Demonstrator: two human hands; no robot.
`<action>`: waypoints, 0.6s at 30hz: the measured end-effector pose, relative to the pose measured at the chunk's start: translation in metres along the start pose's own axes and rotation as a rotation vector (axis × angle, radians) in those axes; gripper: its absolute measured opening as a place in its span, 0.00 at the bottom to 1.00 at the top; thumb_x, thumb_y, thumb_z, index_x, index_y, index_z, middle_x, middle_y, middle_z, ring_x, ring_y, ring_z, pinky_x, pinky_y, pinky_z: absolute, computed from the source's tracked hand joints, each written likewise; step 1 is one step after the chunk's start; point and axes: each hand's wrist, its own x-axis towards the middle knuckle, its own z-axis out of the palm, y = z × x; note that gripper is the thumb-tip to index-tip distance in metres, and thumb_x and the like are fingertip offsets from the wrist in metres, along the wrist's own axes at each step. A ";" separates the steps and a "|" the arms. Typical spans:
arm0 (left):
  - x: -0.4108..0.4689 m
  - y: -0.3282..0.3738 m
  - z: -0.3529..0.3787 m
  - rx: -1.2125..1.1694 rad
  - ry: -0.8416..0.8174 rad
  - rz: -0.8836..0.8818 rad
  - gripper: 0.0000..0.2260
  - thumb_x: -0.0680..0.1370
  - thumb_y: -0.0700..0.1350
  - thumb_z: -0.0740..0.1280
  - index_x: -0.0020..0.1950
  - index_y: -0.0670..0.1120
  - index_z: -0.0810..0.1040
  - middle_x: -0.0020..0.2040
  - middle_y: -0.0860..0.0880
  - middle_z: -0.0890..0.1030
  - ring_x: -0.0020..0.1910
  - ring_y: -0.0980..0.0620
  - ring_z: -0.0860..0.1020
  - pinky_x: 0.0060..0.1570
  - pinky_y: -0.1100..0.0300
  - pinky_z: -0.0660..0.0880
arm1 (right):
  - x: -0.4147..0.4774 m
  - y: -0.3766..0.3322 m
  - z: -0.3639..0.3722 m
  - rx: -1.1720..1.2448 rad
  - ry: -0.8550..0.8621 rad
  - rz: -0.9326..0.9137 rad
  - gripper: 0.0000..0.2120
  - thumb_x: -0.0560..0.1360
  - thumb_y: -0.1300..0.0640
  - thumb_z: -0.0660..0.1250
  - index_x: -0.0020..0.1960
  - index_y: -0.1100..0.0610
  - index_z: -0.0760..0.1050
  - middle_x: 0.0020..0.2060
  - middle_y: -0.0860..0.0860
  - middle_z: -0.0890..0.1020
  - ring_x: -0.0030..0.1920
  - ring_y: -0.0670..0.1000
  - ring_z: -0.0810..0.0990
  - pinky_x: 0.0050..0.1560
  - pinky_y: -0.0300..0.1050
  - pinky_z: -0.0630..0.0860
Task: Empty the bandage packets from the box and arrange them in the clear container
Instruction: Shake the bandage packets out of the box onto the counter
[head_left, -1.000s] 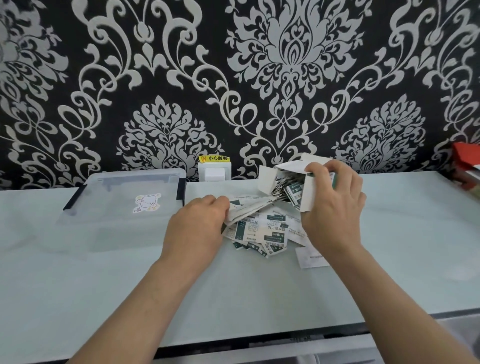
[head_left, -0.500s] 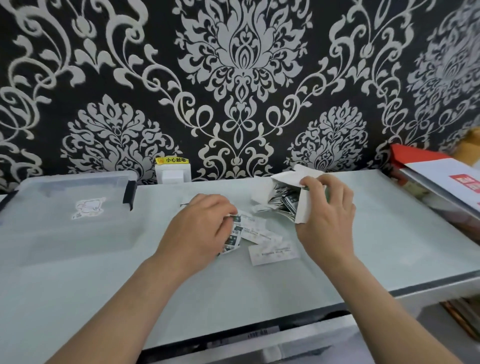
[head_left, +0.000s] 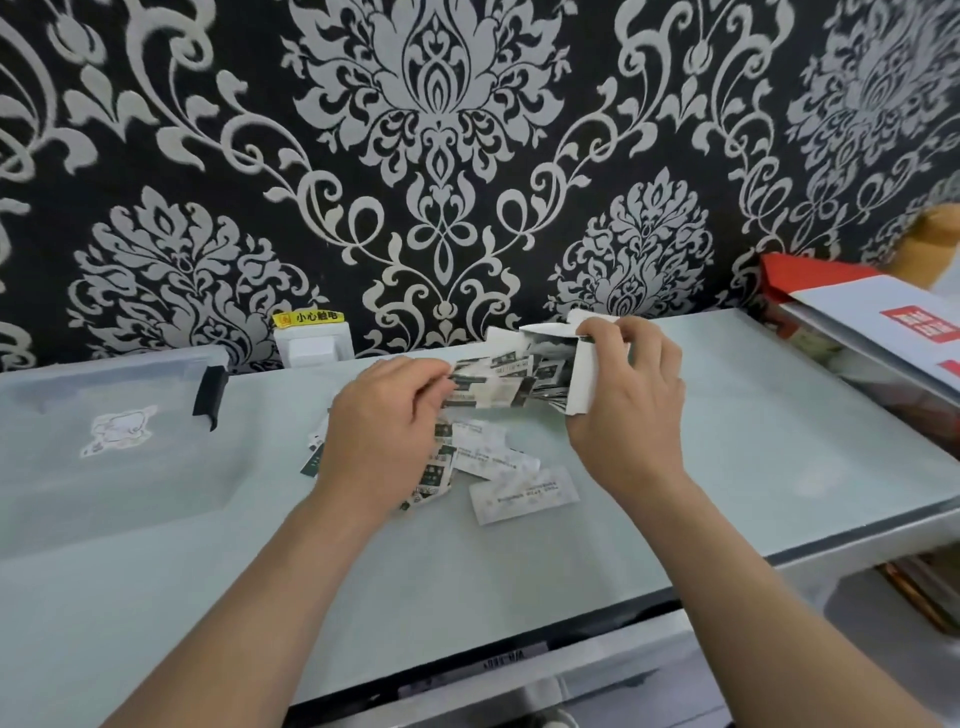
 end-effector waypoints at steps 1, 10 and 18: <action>0.001 0.002 -0.002 -0.044 -0.001 -0.070 0.08 0.78 0.39 0.68 0.55 0.41 0.83 0.47 0.49 0.84 0.46 0.49 0.80 0.50 0.57 0.75 | 0.002 0.002 0.000 -0.003 -0.001 0.009 0.36 0.61 0.66 0.74 0.65 0.51 0.68 0.62 0.53 0.68 0.62 0.58 0.65 0.52 0.53 0.69; 0.000 -0.008 0.003 0.312 -0.197 -0.231 0.17 0.80 0.44 0.60 0.69 0.47 0.74 0.59 0.46 0.77 0.59 0.46 0.70 0.55 0.53 0.69 | -0.003 -0.007 -0.001 -0.008 0.123 -0.050 0.37 0.58 0.72 0.72 0.63 0.52 0.67 0.60 0.55 0.69 0.61 0.58 0.65 0.50 0.50 0.67; -0.013 0.001 0.021 0.272 -0.638 -0.003 0.26 0.81 0.57 0.57 0.77 0.58 0.55 0.78 0.52 0.54 0.76 0.51 0.52 0.74 0.51 0.51 | -0.004 -0.016 0.003 -0.059 0.128 -0.078 0.34 0.60 0.71 0.70 0.62 0.52 0.68 0.61 0.55 0.69 0.62 0.58 0.66 0.50 0.53 0.69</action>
